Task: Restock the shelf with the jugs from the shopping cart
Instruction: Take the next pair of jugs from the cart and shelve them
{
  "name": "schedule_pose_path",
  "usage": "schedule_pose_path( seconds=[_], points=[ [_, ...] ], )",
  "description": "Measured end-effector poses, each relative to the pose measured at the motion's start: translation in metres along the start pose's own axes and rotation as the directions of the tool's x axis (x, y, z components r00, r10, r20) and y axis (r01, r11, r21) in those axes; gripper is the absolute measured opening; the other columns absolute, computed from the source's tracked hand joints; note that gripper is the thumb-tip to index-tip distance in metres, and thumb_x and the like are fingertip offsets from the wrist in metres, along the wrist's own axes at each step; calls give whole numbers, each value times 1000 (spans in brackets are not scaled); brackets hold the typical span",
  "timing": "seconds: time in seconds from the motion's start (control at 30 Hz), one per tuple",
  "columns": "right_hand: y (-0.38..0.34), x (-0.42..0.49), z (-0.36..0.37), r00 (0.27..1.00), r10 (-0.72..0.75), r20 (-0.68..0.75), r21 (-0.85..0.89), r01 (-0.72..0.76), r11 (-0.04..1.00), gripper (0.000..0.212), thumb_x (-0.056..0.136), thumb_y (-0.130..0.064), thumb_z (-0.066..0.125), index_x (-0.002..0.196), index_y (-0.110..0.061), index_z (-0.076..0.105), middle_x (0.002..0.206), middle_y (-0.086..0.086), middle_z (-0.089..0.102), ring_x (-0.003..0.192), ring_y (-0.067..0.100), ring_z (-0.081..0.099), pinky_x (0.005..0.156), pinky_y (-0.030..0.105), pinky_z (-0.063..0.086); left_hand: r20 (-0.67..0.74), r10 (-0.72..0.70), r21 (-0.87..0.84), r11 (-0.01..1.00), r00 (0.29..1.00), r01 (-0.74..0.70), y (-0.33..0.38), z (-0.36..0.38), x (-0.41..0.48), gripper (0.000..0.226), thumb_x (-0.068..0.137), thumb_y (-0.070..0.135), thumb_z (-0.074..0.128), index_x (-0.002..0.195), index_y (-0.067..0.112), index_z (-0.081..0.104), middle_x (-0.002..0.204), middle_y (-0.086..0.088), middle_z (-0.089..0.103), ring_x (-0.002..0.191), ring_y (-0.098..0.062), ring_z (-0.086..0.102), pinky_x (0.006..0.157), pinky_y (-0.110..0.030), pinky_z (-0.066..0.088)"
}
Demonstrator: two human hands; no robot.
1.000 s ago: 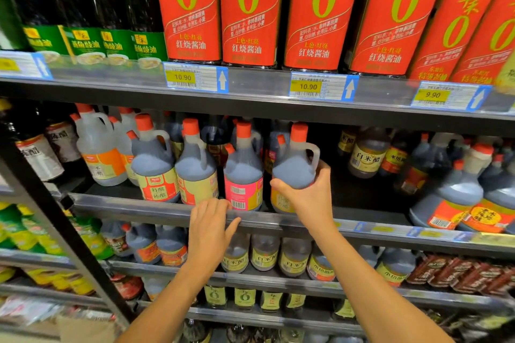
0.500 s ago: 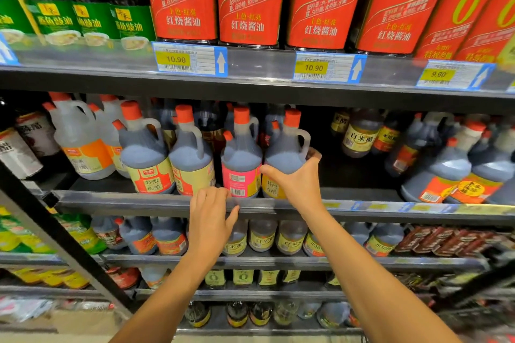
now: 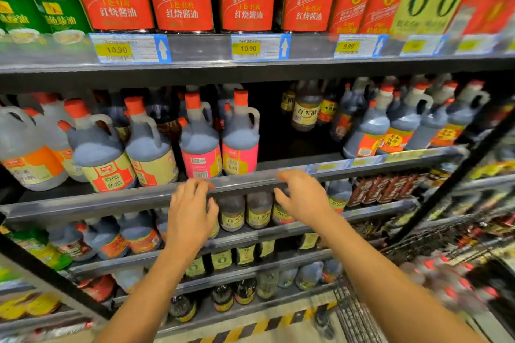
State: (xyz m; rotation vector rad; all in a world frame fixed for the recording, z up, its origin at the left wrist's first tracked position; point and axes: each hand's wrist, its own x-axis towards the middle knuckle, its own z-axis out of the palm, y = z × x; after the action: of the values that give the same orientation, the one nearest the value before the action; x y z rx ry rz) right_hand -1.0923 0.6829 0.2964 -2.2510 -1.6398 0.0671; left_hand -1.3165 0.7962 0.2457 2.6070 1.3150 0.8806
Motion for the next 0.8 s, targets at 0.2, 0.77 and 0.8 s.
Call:
schedule_pose_path(
  seconds=[0.2, 0.77, 0.8],
  points=[
    [86, -115, -13, 996, 47, 80, -250, -26, 968, 36, 103, -35, 48, 130, -14, 59, 119, 10, 64, 109, 32, 60, 87, 41, 49, 376, 121, 67, 985, 918, -157, 108, 25, -59, 11, 95, 28, 52, 101, 20, 57, 100, 1, 60, 91, -23, 61, 63, -35, 43],
    [348, -482, -92, 811, 573, 118, -239, -537, 809, 27, 95, -27, 54, 119, -18, 61, 111, 10, 69, 104, 36, 66, 83, 41, 54, 620, 520, -204, 830, 588, -519, 487, 135, -250, 30, 96, 30, 49, 70, 30, 35, 66, 6, 35, 72, -22, 49, 60, -35, 31],
    [360, -490, -97, 795, 595, 118, -238, -559, 794, 27, 94, -26, 54, 119, -17, 60, 111, 9, 69, 104, 35, 66, 84, 40, 54, 613, 543, -214, 813, 573, -542, 502, 141, -252, 22, 96, 31, 49, 76, 28, 41, 68, 5, 38, 72, -22, 49, 58, -34, 30]
  ],
)
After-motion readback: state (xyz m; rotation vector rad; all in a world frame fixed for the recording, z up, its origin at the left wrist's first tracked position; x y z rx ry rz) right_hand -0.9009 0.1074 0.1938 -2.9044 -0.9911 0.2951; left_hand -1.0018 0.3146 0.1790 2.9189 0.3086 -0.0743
